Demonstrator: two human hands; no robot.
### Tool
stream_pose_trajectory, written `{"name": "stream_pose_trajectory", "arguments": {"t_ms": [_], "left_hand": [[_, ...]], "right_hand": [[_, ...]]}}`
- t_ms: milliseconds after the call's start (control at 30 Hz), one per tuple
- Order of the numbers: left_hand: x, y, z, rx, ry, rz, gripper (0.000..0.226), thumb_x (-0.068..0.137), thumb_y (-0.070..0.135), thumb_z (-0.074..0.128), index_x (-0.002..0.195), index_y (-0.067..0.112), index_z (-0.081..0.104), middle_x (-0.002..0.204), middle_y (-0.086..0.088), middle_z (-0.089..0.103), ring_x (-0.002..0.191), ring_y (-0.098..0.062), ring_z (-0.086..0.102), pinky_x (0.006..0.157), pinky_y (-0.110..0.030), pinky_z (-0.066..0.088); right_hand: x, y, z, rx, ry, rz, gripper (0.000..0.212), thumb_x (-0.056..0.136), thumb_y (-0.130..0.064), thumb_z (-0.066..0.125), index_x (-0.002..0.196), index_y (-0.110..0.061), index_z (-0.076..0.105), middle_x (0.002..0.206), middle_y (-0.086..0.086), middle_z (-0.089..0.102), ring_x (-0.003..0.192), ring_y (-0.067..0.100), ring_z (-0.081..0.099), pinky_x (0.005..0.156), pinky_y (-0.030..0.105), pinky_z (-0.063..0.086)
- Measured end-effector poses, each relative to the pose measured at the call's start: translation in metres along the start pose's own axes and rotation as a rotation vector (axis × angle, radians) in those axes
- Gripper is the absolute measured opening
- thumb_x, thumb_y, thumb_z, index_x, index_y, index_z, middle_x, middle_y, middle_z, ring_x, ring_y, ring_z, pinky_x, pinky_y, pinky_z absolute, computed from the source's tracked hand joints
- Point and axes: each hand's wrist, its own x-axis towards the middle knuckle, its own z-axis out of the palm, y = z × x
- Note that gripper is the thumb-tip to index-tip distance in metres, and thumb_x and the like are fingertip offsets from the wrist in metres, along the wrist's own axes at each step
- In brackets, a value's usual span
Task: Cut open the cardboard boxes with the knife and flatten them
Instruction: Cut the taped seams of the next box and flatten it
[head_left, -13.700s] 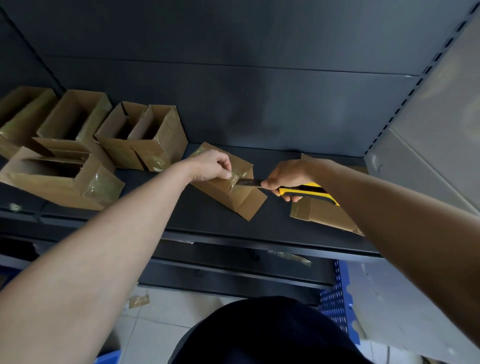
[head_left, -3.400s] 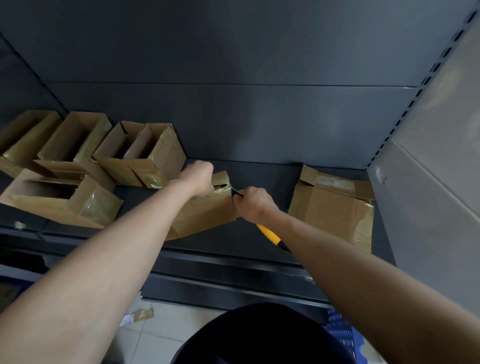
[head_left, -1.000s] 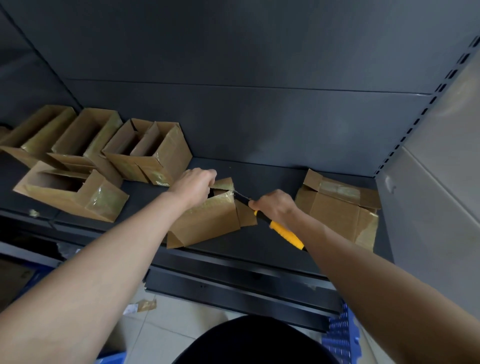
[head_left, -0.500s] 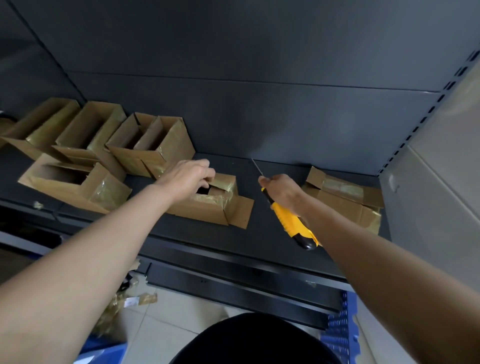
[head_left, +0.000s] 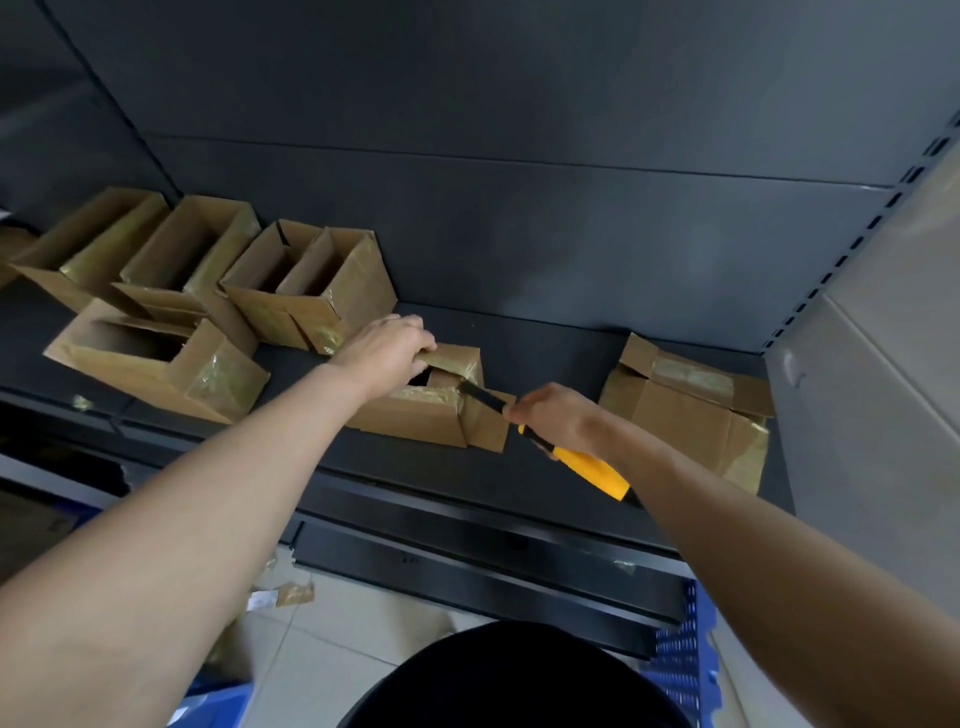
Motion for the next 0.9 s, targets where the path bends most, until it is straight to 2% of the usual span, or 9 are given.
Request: {"name": "stream_pose_trajectory", "arguments": {"t_ms": [100, 200, 333, 433, 533, 633, 733, 800, 900], "left_hand": [[-0.001, 0.006, -0.001, 0.003, 0.004, 0.009, 0.03, 0.097, 0.015, 0.051, 0.125, 0.012, 0.061, 0.119, -0.005, 0.056, 0.112, -0.025, 0.049, 0.092, -0.034, 0.039], [-0.002, 0.01, 0.0, -0.013, 0.004, 0.01, 0.026, 0.097, 0.01, 0.048, 0.114, 0.005, 0.068, 0.112, -0.01, 0.058, 0.105, -0.028, 0.052, 0.089, -0.038, 0.044], [-0.003, -0.002, -0.001, -0.031, 0.015, 0.008, 0.027, 0.096, 0.004, 0.046, 0.108, 0.001, 0.07, 0.107, -0.013, 0.06, 0.099, -0.029, 0.056, 0.086, -0.038, 0.045], [-0.003, -0.009, 0.0, -0.059, 0.066, -0.007, 0.028, 0.096, 0.006, 0.047, 0.116, 0.005, 0.068, 0.114, -0.011, 0.061, 0.105, -0.028, 0.056, 0.09, -0.036, 0.044], [0.001, 0.001, 0.0, -0.068, 0.223, -0.026, 0.025, 0.095, 0.015, 0.056, 0.117, 0.006, 0.065, 0.11, -0.011, 0.056, 0.107, -0.028, 0.047, 0.088, -0.04, 0.043], [0.003, 0.013, -0.008, 0.009, 0.322, -0.156, 0.041, 0.087, 0.031, 0.067, 0.112, 0.002, 0.052, 0.1, -0.016, 0.058, 0.1, -0.032, 0.053, 0.076, -0.039, 0.042], [-0.003, 0.013, -0.012, 0.06, 0.309, -0.292, 0.041, 0.087, 0.045, 0.063, 0.083, 0.005, 0.053, 0.08, -0.014, 0.064, 0.076, -0.029, 0.057, 0.061, -0.034, 0.037], [-0.006, 0.011, -0.013, 0.006, 0.253, -0.333, 0.045, 0.088, 0.046, 0.061, 0.074, 0.003, 0.061, 0.077, -0.013, 0.067, 0.072, -0.027, 0.057, 0.06, -0.032, 0.04], [-0.012, 0.01, -0.012, -0.198, 0.16, -0.377, 0.037, 0.092, 0.042, 0.058, 0.09, 0.008, 0.073, 0.087, -0.01, 0.07, 0.078, -0.026, 0.062, 0.061, -0.031, 0.044]], "right_hand": [[0.007, -0.004, 0.009, 0.014, 0.08, 0.034, 0.033, 0.098, -0.033, 0.044, 0.079, -0.008, 0.056, 0.064, 0.006, 0.056, 0.058, 0.019, 0.054, 0.058, 0.027, 0.043], [0.021, -0.015, 0.025, 0.034, 0.192, 0.077, 0.035, 0.095, -0.035, 0.043, 0.099, -0.005, 0.061, 0.095, 0.014, 0.064, 0.082, 0.029, 0.063, 0.075, 0.034, 0.055], [0.024, -0.013, 0.01, -0.084, 0.355, 0.14, 0.037, 0.098, -0.03, 0.04, 0.111, -0.002, 0.061, 0.109, 0.016, 0.063, 0.102, 0.034, 0.061, 0.079, 0.034, 0.047], [0.024, 0.009, -0.017, -0.138, 0.424, 0.199, 0.035, 0.097, -0.031, 0.039, 0.106, -0.005, 0.06, 0.102, 0.015, 0.062, 0.087, 0.032, 0.059, 0.068, 0.029, 0.042], [0.03, 0.02, -0.016, -0.089, 0.367, 0.232, 0.037, 0.1, -0.035, 0.039, 0.103, -0.003, 0.056, 0.087, 0.011, 0.055, 0.069, 0.024, 0.052, 0.056, 0.027, 0.038], [0.04, 0.027, -0.001, -0.041, 0.323, 0.255, 0.042, 0.103, -0.03, 0.034, 0.123, 0.0, 0.055, 0.078, 0.007, 0.049, 0.062, 0.018, 0.043, 0.064, 0.03, 0.038], [0.055, 0.033, 0.012, 0.021, 0.323, 0.313, 0.045, 0.101, -0.007, 0.032, 0.146, -0.015, 0.035, 0.12, 0.016, 0.05, 0.098, 0.03, 0.055, 0.072, 0.032, 0.044], [0.063, 0.031, 0.02, 0.004, 0.268, 0.318, 0.041, 0.103, -0.015, 0.036, 0.143, -0.012, 0.039, 0.128, 0.019, 0.05, 0.113, 0.035, 0.053, 0.081, 0.036, 0.046], [0.079, 0.029, 0.025, 0.137, 0.323, 0.325, 0.049, 0.098, -0.042, 0.047, 0.123, 0.0, 0.054, 0.12, 0.02, 0.058, 0.107, 0.035, 0.058, 0.073, 0.034, 0.044]]}}
